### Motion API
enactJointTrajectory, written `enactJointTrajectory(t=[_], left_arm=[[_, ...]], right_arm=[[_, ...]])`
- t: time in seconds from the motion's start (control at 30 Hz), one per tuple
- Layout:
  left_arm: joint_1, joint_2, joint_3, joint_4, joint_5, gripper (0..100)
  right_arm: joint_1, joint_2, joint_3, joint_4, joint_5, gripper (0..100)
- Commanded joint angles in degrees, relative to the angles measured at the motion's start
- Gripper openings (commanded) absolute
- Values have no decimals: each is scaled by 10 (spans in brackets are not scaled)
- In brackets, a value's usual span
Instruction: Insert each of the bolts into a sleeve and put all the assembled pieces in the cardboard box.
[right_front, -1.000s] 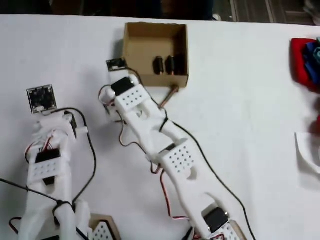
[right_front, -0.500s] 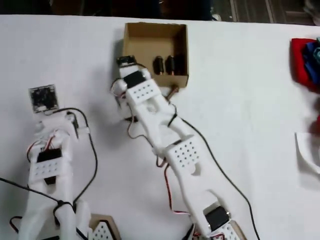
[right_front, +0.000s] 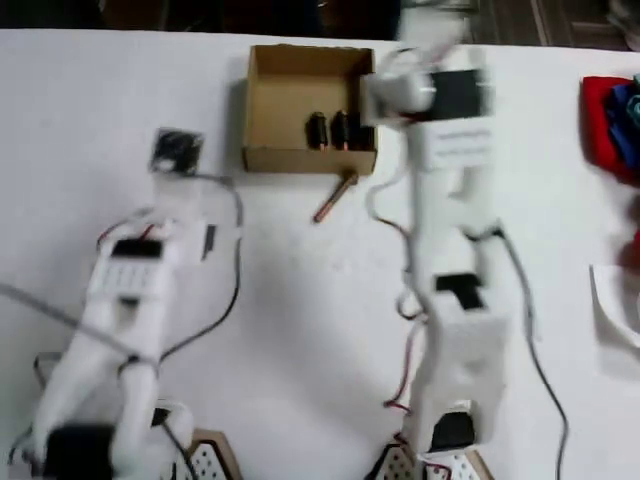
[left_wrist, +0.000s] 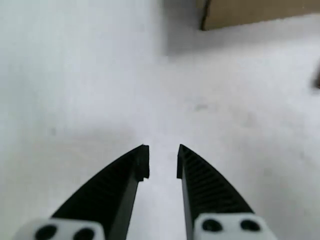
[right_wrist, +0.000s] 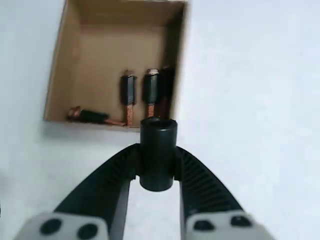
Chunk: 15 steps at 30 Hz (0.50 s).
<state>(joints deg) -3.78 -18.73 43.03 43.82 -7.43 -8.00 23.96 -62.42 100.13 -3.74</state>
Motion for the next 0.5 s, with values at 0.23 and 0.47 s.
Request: enactJointTrajectory(t=[0.23,0.47], left_arm=[[181,422,-647,297,-7,120],[236,647,-935,389,66,185]], right_arm=[[146,-357,738,-182,9,20],[192,-433,1026,-425,9,20]])
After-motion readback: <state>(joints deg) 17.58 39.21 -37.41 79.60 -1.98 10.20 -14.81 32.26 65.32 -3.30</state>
